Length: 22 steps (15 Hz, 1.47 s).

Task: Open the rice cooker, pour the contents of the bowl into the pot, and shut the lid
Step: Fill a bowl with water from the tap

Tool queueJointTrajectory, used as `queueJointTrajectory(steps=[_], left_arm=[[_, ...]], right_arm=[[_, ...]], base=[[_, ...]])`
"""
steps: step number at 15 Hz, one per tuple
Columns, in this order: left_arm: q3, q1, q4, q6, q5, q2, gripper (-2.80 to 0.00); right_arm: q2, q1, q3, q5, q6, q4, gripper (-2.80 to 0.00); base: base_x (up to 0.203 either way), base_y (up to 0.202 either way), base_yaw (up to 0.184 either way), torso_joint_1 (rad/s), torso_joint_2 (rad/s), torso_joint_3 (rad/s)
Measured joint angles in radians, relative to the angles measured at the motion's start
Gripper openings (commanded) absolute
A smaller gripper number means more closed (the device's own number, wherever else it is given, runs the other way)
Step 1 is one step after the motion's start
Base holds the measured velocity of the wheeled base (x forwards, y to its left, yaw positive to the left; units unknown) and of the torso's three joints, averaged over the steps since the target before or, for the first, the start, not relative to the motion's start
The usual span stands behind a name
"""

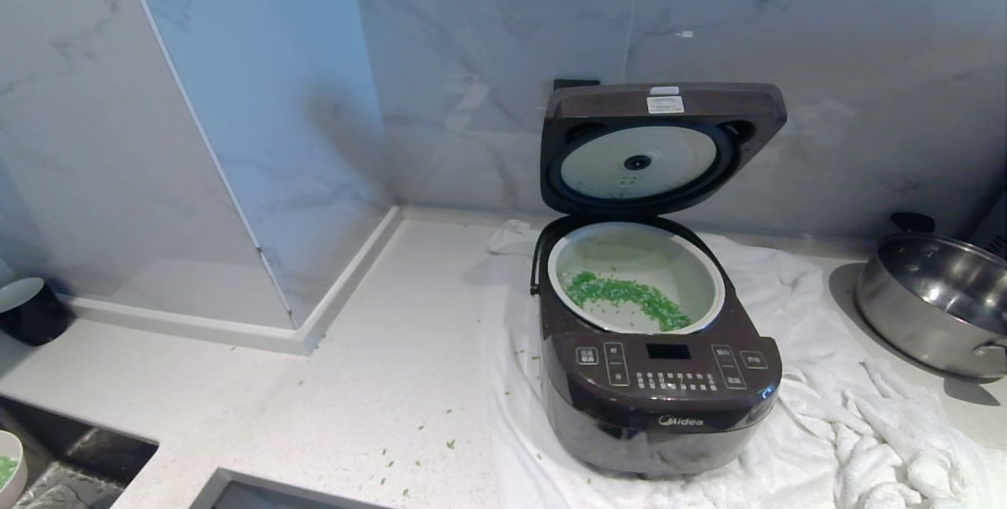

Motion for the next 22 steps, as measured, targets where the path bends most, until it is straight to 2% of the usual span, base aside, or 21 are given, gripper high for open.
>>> queueJointTrajectory(steps=[10,13,17,22], left_arm=[[-0.252,0.087,0.084,-0.004,0.008,0.217,-2.80],[-0.333,0.095,0.149,-0.011,0.006,0.261,-2.80],[-0.404,0.099,0.176,-0.017,0.007,0.295,-2.80],[-0.476,0.092,0.228,-0.066,0.016,0.317,-2.80]], right_arm=[[0.000,0.000,0.000,0.000,0.000,-0.001,-2.80],[0.000,0.000,0.000,0.000,0.000,0.000,-2.80],[0.000,0.000,0.000,0.000,-0.001,0.000,-2.80],[0.000,0.000,0.000,0.000,0.000,0.000,-2.80]], base=[[0.000,0.000,0.000,0.000,0.00,0.000],[0.000,0.000,0.000,0.000,0.00,0.000],[0.000,0.000,0.000,0.000,0.00,0.000],[0.000,0.000,0.000,0.000,0.00,0.000]])
